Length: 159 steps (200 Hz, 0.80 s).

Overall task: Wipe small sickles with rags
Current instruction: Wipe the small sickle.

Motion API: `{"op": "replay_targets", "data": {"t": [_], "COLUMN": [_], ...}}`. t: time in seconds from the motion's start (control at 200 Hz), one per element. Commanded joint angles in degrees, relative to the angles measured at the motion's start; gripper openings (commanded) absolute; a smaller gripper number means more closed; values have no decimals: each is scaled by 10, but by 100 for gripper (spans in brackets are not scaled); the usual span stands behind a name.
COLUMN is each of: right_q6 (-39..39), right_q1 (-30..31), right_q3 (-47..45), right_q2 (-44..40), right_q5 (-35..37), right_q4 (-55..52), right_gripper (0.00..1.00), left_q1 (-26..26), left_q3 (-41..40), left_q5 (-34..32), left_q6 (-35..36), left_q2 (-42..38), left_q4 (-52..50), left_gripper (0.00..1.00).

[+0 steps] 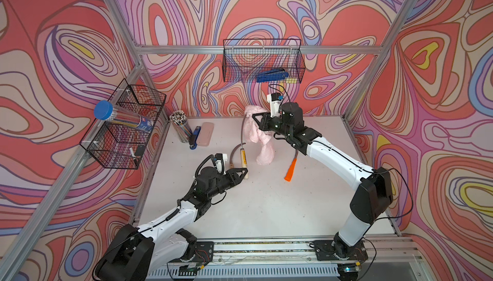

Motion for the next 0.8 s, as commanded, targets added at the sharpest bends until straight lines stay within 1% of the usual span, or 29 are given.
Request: {"op": "replay_targets", "data": {"t": [0.0,0.155,0.33,0.456,0.531,0.591,0.671,0.791], "right_q6": [2,23,43,42,44,37,25,22], "right_q1": [-5,-24,-52,-53,-52,-46,-33,-32], "right_q3": [-15,-30,-53,-60,-59,-49,-31,5], "right_q2": [15,44,44,43,47,53,58,67], "right_q5": [-6,-28,-48,-51,-73,-84,-77,-83], "right_q4": [32,56,79,84,89,85,72,55], "right_gripper": [0,0,0,0,0,0,0,0], "left_q1": [1,0,0,1,1,0,1,0], "left_q3": [4,3,2,2,3,3,4,6], "left_q5": [7,5,4,2,3,3,4,4], "left_q6": [-4,-3,-3,-1,-1,-2,-3,-4], "left_q2": [0,-3,-7,-8,-7,-4,0,7], "left_q4": [7,6,4,4,4,6,10,12], "left_gripper": [0,0,0,0,0,0,0,0]}}
